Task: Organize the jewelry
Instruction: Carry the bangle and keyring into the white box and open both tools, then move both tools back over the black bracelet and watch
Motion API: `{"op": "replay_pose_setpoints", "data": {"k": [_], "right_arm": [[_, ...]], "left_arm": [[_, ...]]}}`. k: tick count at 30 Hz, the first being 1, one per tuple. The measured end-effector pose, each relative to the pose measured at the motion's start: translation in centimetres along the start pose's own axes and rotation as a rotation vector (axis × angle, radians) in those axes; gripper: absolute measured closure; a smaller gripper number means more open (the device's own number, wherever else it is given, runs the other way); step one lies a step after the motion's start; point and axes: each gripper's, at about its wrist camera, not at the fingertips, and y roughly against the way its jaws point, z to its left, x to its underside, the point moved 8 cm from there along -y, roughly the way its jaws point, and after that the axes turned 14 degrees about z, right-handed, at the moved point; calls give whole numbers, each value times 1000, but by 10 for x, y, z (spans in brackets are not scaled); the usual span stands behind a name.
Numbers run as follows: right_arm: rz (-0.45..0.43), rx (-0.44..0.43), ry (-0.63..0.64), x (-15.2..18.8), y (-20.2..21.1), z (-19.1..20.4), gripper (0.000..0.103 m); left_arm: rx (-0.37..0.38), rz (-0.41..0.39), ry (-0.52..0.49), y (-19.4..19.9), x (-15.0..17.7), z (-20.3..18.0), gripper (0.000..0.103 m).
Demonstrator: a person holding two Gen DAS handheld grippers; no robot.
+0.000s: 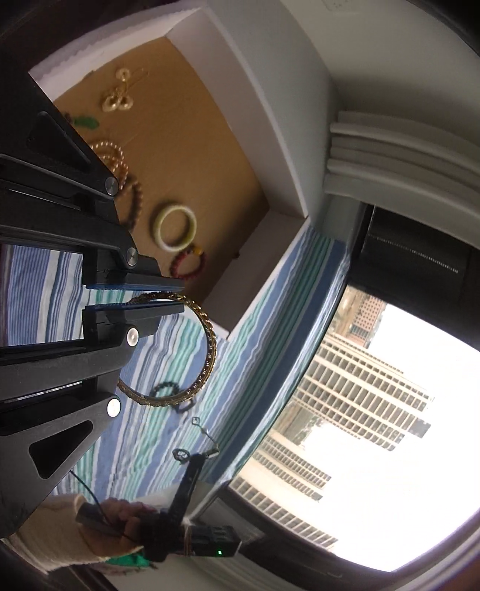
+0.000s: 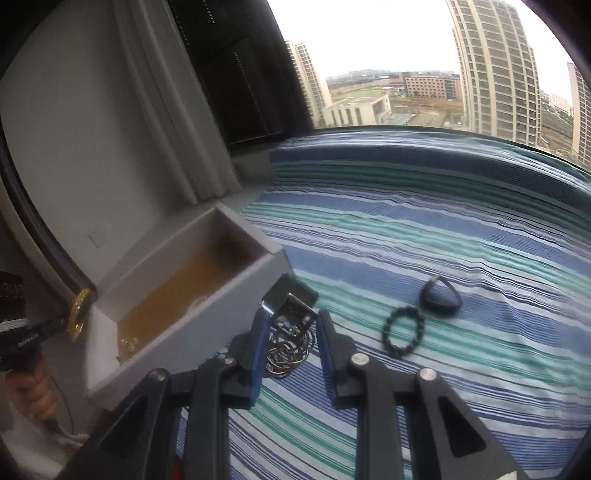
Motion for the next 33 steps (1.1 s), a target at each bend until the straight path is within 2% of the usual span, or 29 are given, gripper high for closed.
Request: {"op": "replay_pose_setpoints", "data": {"k": [4, 8, 12, 16, 19, 20, 22, 23, 24, 26, 29, 33], "right_arm": [[37, -78, 100, -32, -41, 70, 77], [106, -148, 159, -46, -92, 130, 77], [160, -148, 222, -52, -147, 179, 77], [217, -123, 250, -47, -196, 207, 77], [237, -105, 245, -38, -219, 213, 74], [238, -97, 238, -35, -221, 213, 74], [227, -87, 228, -35, -221, 209, 51], [213, -86, 228, -33, -215, 206, 47], [200, -79, 228, -32, -209, 202, 44], [174, -46, 222, -29, -196, 192, 40], [121, 6, 200, -23, -174, 169, 29], [67, 136, 177, 2, -147, 119, 27]], "left_arm": [[-68, 36, 106, -15, -9, 63, 101], [-150, 85, 178, -40, -13, 117, 101], [-197, 147, 254, -65, -12, 155, 101], [-232, 179, 287, -75, -2, 173, 100], [-241, 185, 324, -75, 6, 183, 99], [-254, 185, 338, -73, 8, 186, 94], [-265, 177, 354, -68, 12, 190, 74], [-275, 170, 358, -65, 15, 190, 59], [-290, 161, 359, -60, 17, 189, 49], [-312, 143, 342, -53, 20, 184, 44], [-307, 119, 309, -45, 26, 167, 40], [-296, 79, 224, -38, 28, 126, 31]]}}
